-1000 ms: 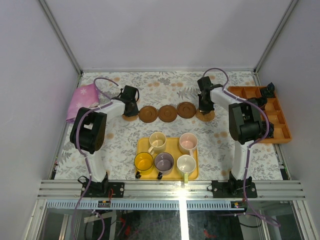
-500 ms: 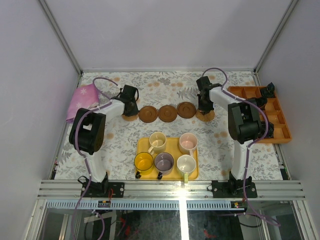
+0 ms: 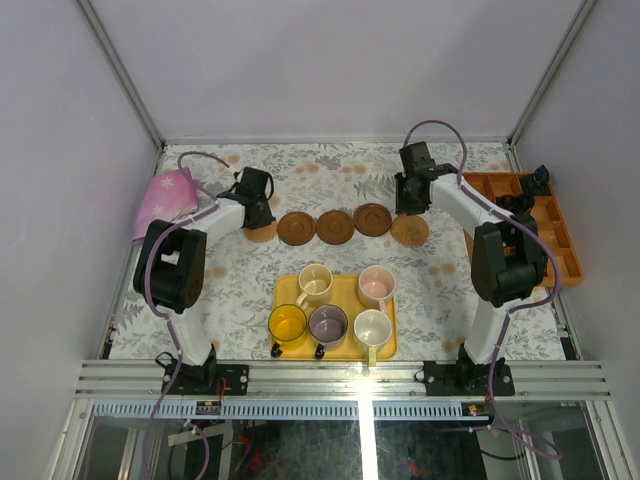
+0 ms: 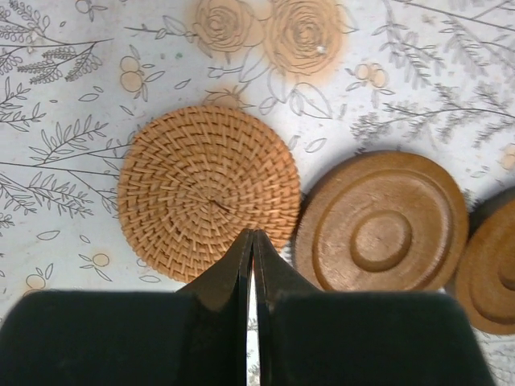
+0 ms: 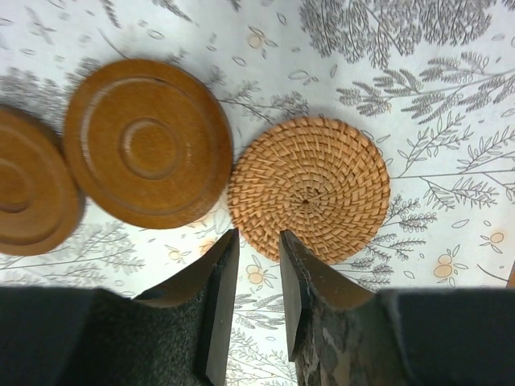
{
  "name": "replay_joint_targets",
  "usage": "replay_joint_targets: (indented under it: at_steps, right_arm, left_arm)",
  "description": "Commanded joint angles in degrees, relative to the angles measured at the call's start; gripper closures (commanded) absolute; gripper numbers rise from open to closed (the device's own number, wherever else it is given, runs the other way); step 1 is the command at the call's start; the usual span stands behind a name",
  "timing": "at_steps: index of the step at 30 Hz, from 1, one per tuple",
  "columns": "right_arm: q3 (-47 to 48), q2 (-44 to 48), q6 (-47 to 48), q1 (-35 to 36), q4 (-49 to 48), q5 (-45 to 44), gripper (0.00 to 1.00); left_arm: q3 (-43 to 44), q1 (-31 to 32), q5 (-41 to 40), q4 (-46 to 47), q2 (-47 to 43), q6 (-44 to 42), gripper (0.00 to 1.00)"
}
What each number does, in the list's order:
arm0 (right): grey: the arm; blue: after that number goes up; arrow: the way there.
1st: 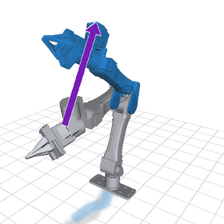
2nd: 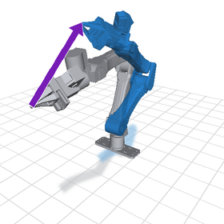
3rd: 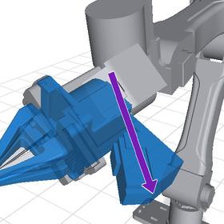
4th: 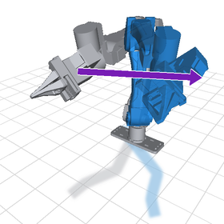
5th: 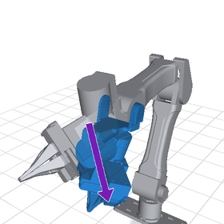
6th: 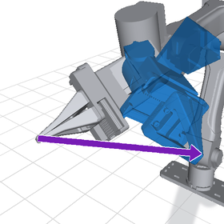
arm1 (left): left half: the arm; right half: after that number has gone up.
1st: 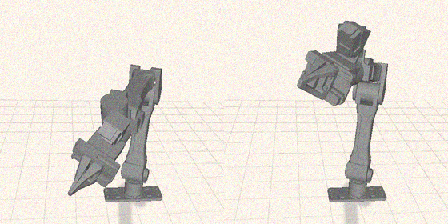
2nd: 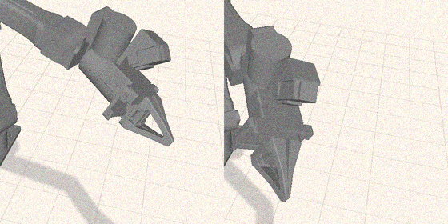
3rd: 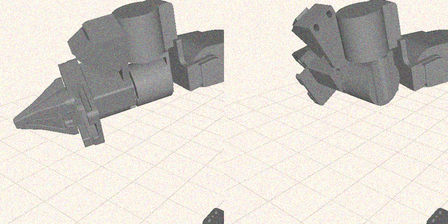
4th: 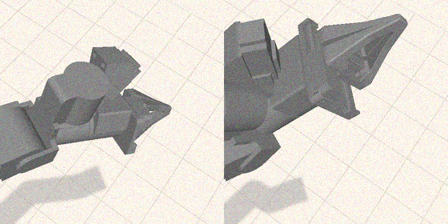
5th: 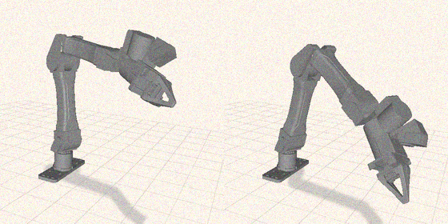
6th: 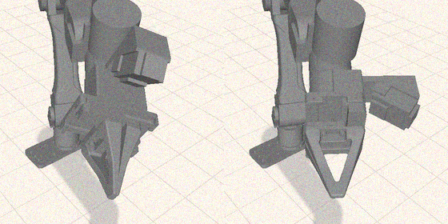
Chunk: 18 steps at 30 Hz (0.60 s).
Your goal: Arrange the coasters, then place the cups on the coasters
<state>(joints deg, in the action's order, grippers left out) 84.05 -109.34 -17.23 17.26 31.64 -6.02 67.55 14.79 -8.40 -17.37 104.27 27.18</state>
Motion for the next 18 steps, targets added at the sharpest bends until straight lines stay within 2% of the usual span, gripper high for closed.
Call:
replay_joint_targets:
  at_steps: [1,12,18]
  right_arm:
    - [-1.8,4.3,1.6,0.6,-5.1,2.9,0.66]
    - [-3.5,5.3,1.6,0.6,-8.6,6.8,0.70]
    - [-3.7,5.4,2.2,0.6,-9.3,6.7,0.71]
  left_arm:
    - [0.1,-1.1,-2.7,0.6,2.9,0.7,1.00]
    - [1.0,-4.8,-3.3,0.3,7.9,2.2,1.00]
    - [3.0,-7.9,-0.8,0.7,9.5,2.3,1.00]
